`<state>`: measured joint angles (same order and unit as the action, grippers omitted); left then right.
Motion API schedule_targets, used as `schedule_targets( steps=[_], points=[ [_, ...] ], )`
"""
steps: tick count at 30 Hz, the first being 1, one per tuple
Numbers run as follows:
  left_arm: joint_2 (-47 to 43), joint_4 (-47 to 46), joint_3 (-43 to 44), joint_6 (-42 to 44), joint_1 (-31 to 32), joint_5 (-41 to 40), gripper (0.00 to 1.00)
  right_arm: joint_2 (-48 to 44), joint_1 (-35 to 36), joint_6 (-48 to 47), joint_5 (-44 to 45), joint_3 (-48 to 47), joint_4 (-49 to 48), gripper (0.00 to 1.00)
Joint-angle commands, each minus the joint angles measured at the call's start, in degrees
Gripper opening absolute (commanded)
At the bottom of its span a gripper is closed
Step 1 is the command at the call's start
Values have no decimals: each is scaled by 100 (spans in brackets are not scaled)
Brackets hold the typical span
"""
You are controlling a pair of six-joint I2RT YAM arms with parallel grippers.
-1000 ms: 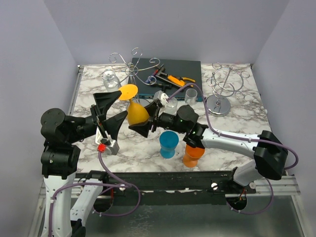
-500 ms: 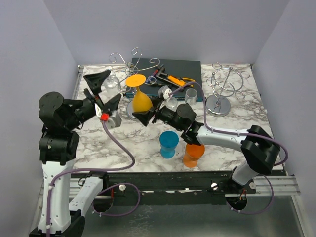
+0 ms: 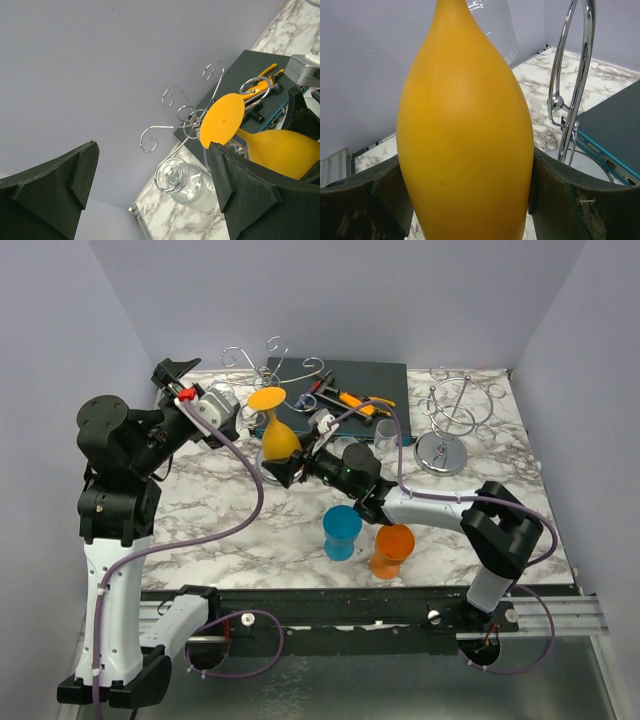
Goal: Place the wine glass upside down on the wine glass rack
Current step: Turn the wine glass upside down at the wine rack.
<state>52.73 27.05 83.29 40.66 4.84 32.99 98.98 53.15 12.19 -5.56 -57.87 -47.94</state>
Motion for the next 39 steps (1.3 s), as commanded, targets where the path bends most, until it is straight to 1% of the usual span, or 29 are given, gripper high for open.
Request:
schedule_targets(
  steps=[1, 8, 15, 19, 27, 30, 39],
  points=[
    [105, -4, 84, -513, -18, -566, 99, 305, -26, 76, 20, -406, -294, 74],
    [77, -57, -167, -383, -18, -824, 99, 650, -32, 100, 11, -681, -322, 73],
    [9, -130, -359, -254, -17, -746, 99, 923, -32, 52, -123, -853, -308, 73],
    [44, -172, -414, -243, -13, -832, 99, 1026, -30, 34, -229, -966, -249, 72],
    [138, -203, -366, -356, -14, -983, 99, 1093, -32, -31, -351, -914, -155, 70],
    [156, -215, -357, -366, -14, -997, 99, 1148, -29, -59, -364, -998, 166, 69],
    [140, -238, -396, -359, -18, -909, 99, 1124, 28, -73, -205, -763, 180, 68]
  ],
)
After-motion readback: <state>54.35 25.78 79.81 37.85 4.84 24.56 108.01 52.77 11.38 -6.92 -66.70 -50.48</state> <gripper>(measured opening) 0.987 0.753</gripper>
